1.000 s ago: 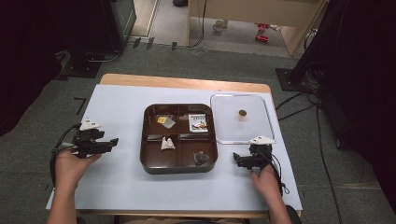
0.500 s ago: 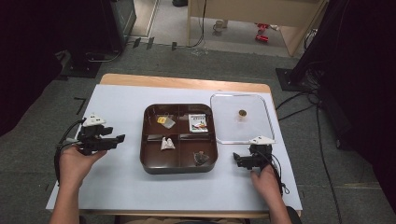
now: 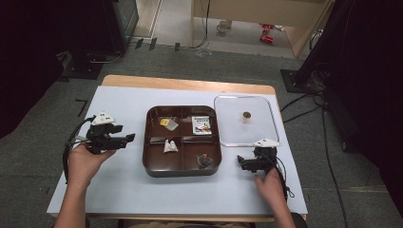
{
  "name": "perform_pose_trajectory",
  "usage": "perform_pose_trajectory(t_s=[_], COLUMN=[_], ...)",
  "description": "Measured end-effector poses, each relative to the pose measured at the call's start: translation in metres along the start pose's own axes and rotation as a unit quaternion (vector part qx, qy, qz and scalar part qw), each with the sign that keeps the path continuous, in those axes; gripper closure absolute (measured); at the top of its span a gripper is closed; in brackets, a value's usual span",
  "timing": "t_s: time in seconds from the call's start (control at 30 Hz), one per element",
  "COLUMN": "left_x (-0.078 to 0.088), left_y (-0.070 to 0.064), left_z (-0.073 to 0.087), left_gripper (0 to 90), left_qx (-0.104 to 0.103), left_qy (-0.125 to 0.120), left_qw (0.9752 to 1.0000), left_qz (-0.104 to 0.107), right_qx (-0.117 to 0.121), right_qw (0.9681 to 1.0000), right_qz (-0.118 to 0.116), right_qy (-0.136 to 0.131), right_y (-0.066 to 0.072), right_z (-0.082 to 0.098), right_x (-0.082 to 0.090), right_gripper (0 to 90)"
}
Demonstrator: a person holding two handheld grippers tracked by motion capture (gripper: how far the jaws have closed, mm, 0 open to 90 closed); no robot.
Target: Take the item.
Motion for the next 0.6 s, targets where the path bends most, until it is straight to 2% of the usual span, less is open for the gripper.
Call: perform_pose_trajectory(t_s=[0.07, 0.1, 0.13, 0.2, 0.4, 0.6], left_x=[-0.001, -0.002, -0.003, -0.005, -0.008, -0.016], left_y=[-0.001, -0.004, -0.006, -0.008, -0.016, -0.029], left_z=[-0.001, -0.002, -0.004, -0.005, -0.009, -0.013], left_gripper=[36.8, 36.7, 36.7, 37.4, 41.5, 43.8], left_qx=[0.002, 0.007, 0.009, 0.009, -0.009, -0.032], left_qy=[-0.001, -0.001, -0.003, -0.003, -0.003, 0.001], left_qw=[1.0, 0.9998, 0.9996, 0.9996, 0.9994, 0.9985], left_qz=[0.005, 0.02, 0.025, 0.028, 0.032, 0.045], right_qx=[-0.001, -0.001, -0.001, 0.0, 0.0, 0.0], right_qw=[1.0, 1.0, 1.0, 1.0, 1.0, 1.0], right_qz=[0.0, 0.0, 0.0, 0.0, 0.0, 0.0], right_qy=[0.0, 0.0, 0.0, 0.0, 0.0, 0.0], right_y=[0.0, 0.0, 0.0, 0.0, 0.0, 0.0], right_z=[0.0, 0.0, 0.0, 0.0, 0.0, 0.0], right_x=[0.0, 0.0, 0.0, 0.0, 0.0, 0.0], right_gripper=[0.0, 0.0, 0.0, 0.0, 0.0, 0.0])
Point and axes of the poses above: each handheld gripper's, and its own axes: x roughly backward along the jaws, z roughly out of its underside, y roughly to its left, the point moved 6 cm from there along -x, roughly forward along the jaws, and after that the axes turned 9 degrees about -y, right-handed, at the moved point
